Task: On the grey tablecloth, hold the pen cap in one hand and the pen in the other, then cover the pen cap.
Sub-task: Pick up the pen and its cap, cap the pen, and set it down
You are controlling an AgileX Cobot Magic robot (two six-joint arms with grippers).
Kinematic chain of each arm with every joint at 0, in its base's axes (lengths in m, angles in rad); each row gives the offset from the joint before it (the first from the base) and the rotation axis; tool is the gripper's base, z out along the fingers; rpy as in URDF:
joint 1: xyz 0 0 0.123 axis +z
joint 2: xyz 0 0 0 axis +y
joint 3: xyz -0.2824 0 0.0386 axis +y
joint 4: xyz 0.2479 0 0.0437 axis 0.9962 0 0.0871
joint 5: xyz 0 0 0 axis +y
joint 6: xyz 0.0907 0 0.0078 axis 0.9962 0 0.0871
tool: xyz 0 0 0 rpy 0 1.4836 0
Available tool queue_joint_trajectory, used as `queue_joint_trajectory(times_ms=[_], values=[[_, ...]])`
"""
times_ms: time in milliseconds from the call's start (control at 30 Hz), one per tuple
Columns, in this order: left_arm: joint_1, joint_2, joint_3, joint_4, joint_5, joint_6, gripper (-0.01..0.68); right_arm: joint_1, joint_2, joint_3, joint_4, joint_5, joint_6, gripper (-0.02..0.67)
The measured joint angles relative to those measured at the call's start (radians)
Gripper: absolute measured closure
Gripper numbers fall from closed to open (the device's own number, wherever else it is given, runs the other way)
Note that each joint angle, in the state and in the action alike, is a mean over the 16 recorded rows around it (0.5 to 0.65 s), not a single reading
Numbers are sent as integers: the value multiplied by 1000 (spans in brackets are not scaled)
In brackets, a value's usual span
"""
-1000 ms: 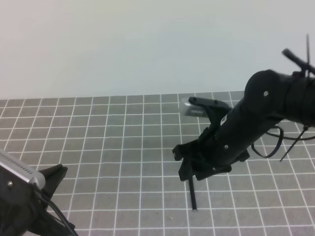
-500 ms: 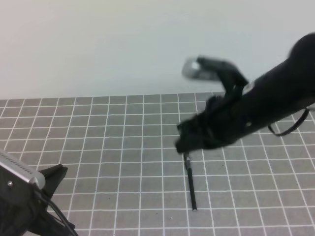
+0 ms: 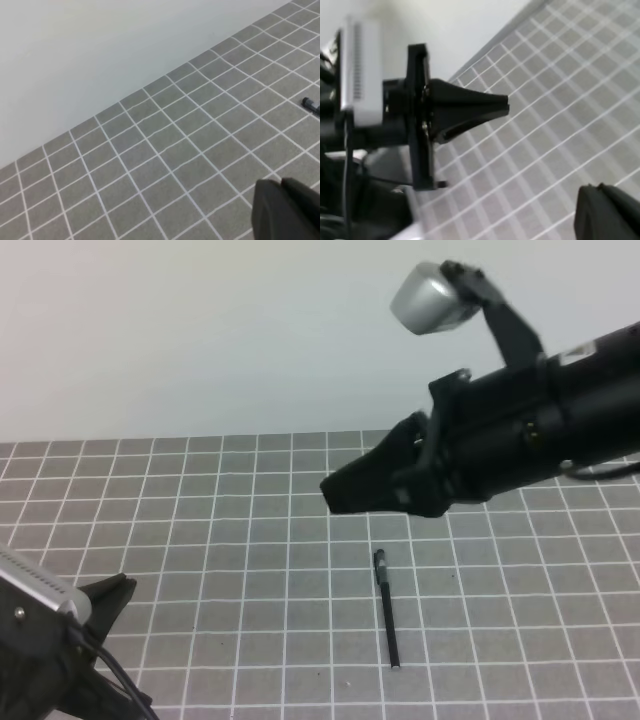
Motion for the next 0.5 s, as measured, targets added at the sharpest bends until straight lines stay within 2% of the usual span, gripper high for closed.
queue_joint_trajectory(times_ms=[267, 500], values=[[0, 0, 0, -14, 9, 0, 672, -32, -143, 119, -125, -171, -111, 649], [0, 0, 0, -28, 26, -1, 673, -111, -335, 377, -167, -299, -108, 649]])
